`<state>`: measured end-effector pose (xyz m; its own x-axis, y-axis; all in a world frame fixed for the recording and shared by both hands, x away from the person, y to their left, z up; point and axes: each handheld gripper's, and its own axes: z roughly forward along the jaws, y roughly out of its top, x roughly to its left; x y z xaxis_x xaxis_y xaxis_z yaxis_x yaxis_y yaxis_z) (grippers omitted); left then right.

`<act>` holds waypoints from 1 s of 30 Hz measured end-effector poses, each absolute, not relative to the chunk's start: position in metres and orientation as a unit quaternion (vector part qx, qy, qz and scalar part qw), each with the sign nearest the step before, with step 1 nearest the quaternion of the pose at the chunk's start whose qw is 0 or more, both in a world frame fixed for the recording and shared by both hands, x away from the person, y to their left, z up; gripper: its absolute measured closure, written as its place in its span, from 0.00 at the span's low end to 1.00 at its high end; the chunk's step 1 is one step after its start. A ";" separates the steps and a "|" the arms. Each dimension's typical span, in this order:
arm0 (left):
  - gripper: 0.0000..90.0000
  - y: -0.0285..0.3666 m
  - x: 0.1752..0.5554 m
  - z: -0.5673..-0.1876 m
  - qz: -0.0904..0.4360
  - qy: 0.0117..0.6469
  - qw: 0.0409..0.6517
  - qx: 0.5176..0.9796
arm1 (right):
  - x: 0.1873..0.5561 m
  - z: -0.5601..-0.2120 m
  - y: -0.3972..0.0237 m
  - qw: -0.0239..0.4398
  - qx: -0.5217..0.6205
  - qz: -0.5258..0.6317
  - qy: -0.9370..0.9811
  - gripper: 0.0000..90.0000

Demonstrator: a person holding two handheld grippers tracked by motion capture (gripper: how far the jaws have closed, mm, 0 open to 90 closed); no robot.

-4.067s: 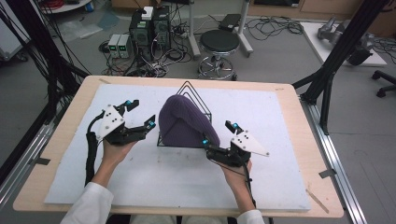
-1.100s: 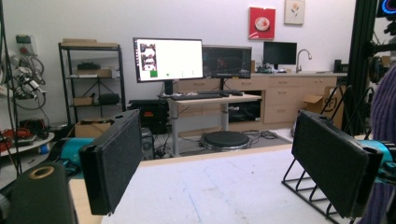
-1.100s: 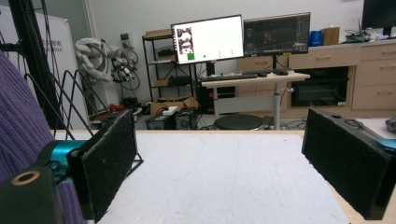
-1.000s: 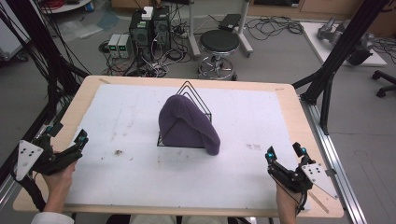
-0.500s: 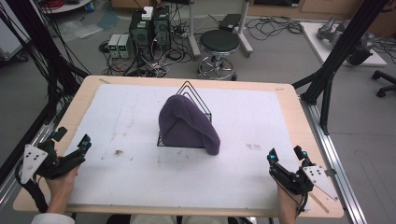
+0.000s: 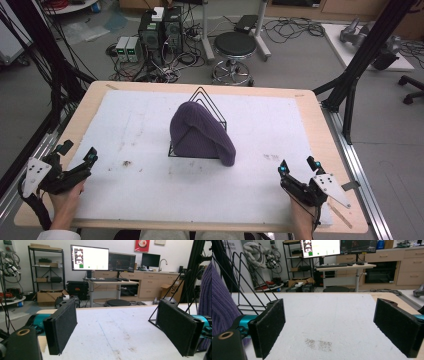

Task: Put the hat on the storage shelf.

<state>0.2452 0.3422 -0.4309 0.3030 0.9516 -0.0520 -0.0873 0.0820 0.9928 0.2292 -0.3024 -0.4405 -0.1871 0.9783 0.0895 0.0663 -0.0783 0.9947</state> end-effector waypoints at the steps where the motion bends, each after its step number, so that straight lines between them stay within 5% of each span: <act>1: 0.19 0.342 0.246 -0.431 0.423 0.411 0.611 0.528 | 0.229 -0.440 -0.302 0.415 0.483 0.552 0.538 0.11; 30: 0.20 0.341 0.249 -0.434 0.402 0.414 0.626 0.524 | 0.226 -0.441 -0.312 0.418 0.498 0.552 0.522 0.11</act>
